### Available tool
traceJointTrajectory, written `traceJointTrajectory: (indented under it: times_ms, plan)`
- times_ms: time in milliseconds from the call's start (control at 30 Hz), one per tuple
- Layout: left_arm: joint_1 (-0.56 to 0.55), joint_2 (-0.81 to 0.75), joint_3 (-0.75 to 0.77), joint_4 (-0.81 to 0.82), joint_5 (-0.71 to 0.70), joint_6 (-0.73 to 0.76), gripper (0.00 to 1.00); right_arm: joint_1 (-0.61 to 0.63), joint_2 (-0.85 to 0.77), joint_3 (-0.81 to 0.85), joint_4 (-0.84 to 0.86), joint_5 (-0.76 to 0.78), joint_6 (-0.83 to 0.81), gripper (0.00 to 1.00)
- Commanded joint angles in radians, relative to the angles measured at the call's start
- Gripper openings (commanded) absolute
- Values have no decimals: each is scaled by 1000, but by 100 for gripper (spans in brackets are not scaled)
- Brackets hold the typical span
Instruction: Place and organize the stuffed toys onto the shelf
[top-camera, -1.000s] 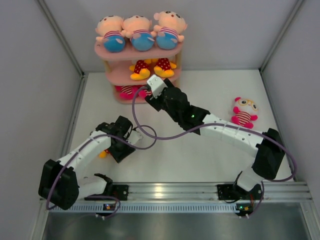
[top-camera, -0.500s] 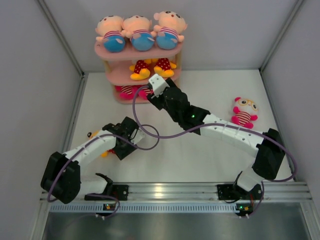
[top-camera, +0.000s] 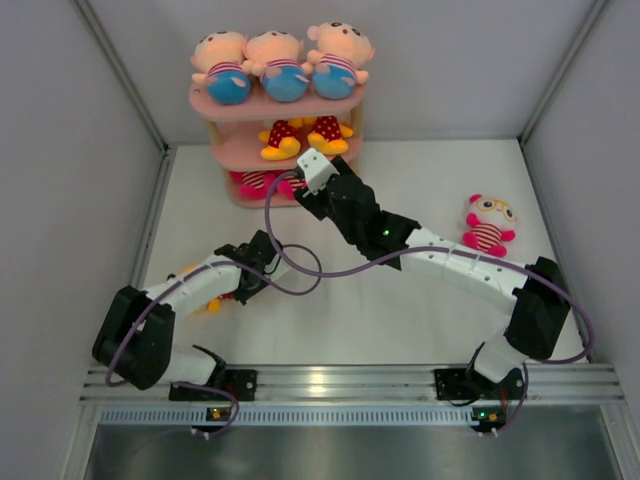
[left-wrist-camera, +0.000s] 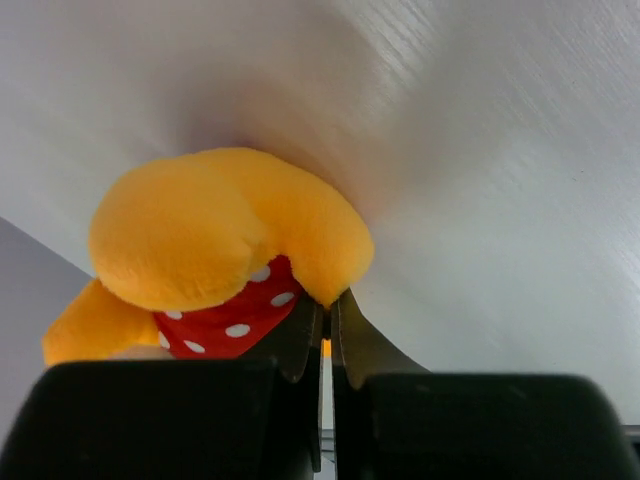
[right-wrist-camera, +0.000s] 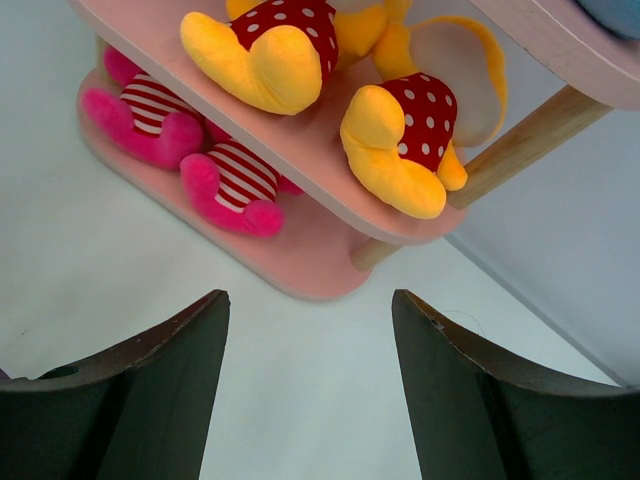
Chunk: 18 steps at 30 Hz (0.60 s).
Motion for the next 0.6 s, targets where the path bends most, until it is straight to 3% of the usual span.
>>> traceJointTrajectory:
  times_ms: [0,100,133,233,267,300,467,567]
  plan:
    - [0,-89,14,82,-22,56,0,6,-14,32,14,21,-10,67]
    - [0,-185,-9,36,59,183,0,7,-15,28,14,18,-12,67]
    - [3,-198,-5,-60,164,250,0,6,-17,25,17,16,-12,66]
    - [11,-270,-21,-210,330,437,0,6,-23,11,23,11,-12,66]
    - [11,-297,-31,-328,362,508,0,6,-24,9,24,10,-10,66]
    - [12,-363,-55,-365,363,642,0,6,-26,3,26,8,-7,66]
    - [11,-385,-92,-470,217,833,0,7,-47,-27,41,4,4,66]
    - [9,-422,-106,-482,211,960,0,6,-57,-35,37,2,5,66]
